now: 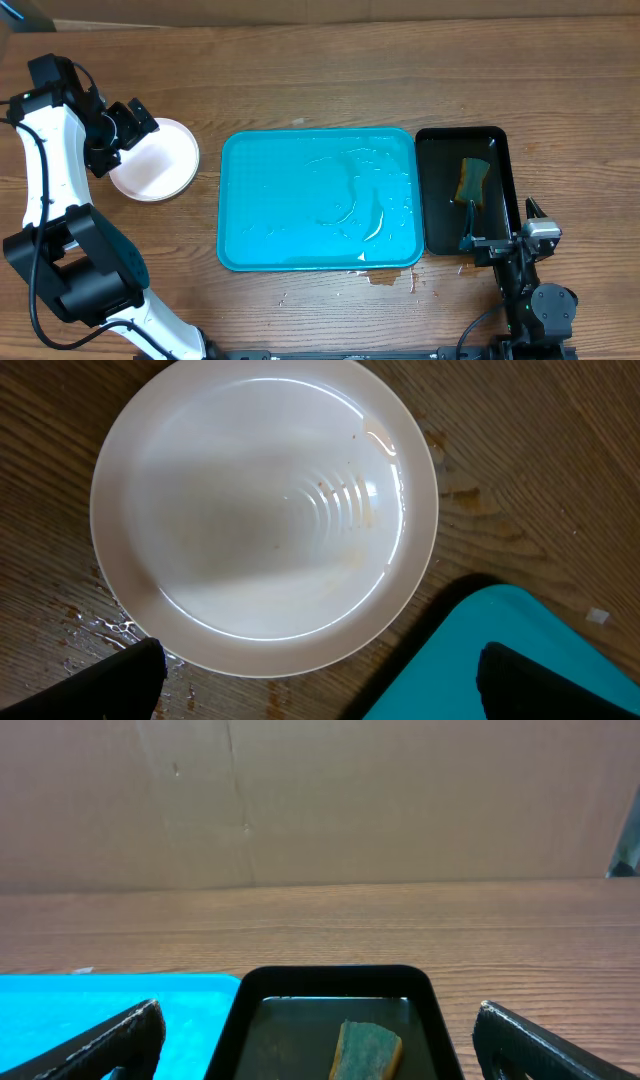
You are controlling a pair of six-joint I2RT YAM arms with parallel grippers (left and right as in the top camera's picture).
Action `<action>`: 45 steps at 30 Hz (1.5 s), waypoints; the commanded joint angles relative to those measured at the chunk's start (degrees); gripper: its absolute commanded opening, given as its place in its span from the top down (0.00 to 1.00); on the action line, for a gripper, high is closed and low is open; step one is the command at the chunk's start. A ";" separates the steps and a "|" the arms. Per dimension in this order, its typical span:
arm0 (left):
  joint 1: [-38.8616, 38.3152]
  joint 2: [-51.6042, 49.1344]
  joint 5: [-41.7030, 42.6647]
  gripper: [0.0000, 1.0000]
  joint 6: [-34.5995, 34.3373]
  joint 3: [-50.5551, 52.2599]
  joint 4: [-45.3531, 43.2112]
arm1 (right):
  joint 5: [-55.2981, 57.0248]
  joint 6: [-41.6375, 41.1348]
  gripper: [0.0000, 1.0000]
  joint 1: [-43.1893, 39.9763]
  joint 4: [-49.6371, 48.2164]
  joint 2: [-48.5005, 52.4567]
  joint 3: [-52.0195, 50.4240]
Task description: Clean dirty plates on tray and stack at the side
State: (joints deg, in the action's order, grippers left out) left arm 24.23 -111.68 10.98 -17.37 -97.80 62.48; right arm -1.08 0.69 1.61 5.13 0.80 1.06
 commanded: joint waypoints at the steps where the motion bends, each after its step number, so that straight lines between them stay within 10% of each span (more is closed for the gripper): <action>1: -0.15 -0.42 0.63 0.00 1.27 0.26 -0.17 | 0.61 0.42 0.00 0.37 -0.28 -0.63 -0.61; 26: -2.29 1.86 0.44 0.00 1.29 0.31 -0.15 | 0.61 0.42 0.00 0.37 -0.28 -0.63 -0.61; 45: -8.39 44.41 0.48 0.00 1.29 0.33 -0.13 | 0.61 0.42 0.00 0.37 -0.28 -0.63 -0.61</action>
State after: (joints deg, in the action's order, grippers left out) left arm 16.56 -69.76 11.18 -17.34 -97.43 62.15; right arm -1.08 0.71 1.58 5.17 0.80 1.06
